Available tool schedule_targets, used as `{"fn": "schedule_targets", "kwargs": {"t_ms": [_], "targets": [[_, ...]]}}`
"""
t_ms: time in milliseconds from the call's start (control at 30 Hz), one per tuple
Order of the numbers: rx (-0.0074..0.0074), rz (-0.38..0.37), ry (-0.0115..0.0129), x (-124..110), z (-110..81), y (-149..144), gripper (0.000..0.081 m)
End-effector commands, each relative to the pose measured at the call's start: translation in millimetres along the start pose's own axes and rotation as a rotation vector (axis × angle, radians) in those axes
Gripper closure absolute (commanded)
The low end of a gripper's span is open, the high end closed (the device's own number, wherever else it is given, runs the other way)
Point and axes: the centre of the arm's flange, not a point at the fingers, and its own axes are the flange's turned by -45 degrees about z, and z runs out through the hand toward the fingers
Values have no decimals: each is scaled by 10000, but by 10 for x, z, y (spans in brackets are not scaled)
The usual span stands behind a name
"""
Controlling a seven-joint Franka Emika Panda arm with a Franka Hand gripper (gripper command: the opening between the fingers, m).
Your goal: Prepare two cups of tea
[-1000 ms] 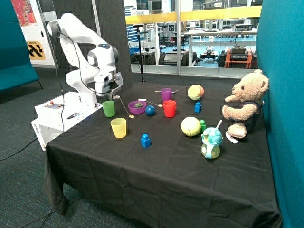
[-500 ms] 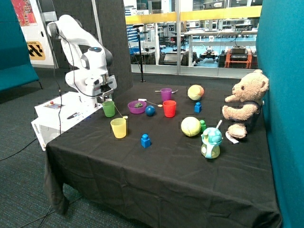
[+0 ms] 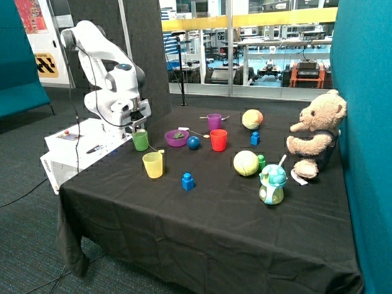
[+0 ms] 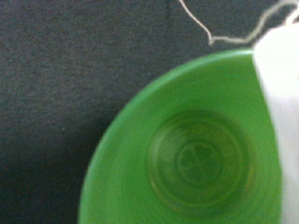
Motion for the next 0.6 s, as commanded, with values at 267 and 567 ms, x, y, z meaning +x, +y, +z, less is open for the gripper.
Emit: {"fn": "schedule_targets", "kwargs": {"t_ms": [267,567], "targets": [[-7,-19,-13,24,-8,-42,371],[-7,-120,-13,-2,-12,-9,271]]}}
